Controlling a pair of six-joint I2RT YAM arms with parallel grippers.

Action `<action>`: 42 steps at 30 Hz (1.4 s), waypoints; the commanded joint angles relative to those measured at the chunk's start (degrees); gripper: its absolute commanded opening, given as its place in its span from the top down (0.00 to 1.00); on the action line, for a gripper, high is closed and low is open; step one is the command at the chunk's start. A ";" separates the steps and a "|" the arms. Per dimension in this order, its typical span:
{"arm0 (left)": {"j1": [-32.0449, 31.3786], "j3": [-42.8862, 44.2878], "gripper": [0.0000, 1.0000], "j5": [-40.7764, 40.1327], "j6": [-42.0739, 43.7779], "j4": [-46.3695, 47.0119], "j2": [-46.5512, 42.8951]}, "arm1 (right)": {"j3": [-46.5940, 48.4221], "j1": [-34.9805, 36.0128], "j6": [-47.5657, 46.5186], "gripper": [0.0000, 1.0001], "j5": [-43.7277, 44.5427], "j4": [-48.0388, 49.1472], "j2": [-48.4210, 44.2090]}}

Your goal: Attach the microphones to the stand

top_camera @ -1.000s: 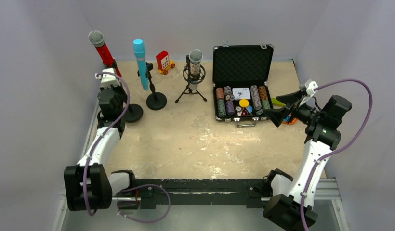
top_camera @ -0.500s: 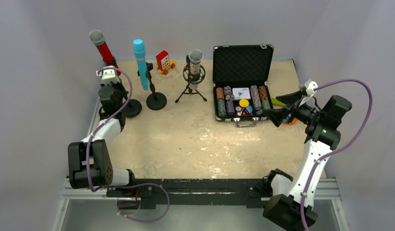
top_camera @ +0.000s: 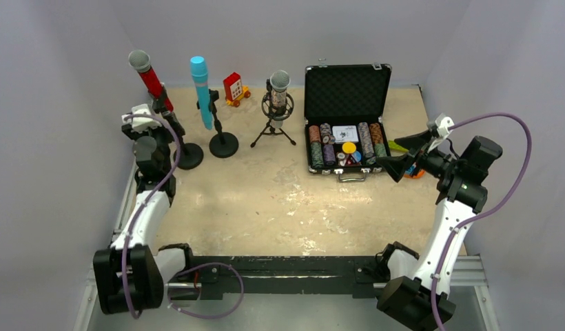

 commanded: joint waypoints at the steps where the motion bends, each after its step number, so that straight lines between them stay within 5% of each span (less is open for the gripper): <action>1: 0.29 0.42 0.07 -5.47 -7.46 -15.92 -12.21 | 1.75 -0.07 -2.76 0.03 -1.44 -2.51 -0.19; 9: 0.24 5.94 0.01 4.35 -20.82 -51.04 -30.79 | 4.69 -0.07 -6.33 0.01 2.28 -7.68 -0.99; 20: -0.02 23.72 0.01 36.07 -21.59 -72.87 -34.67 | 4.68 -0.15 -0.28 0.01 12.54 -3.45 -8.65; 31: -0.88 36.04 0.01 39.87 -12.66 -86.71 -36.56 | 9.45 -0.12 23.80 0.01 32.69 1.29 -11.54; 42: -1.07 37.69 0.01 39.00 -11.50 -87.28 -35.05 | 10.82 -0.07 24.63 0.01 39.40 1.68 -16.14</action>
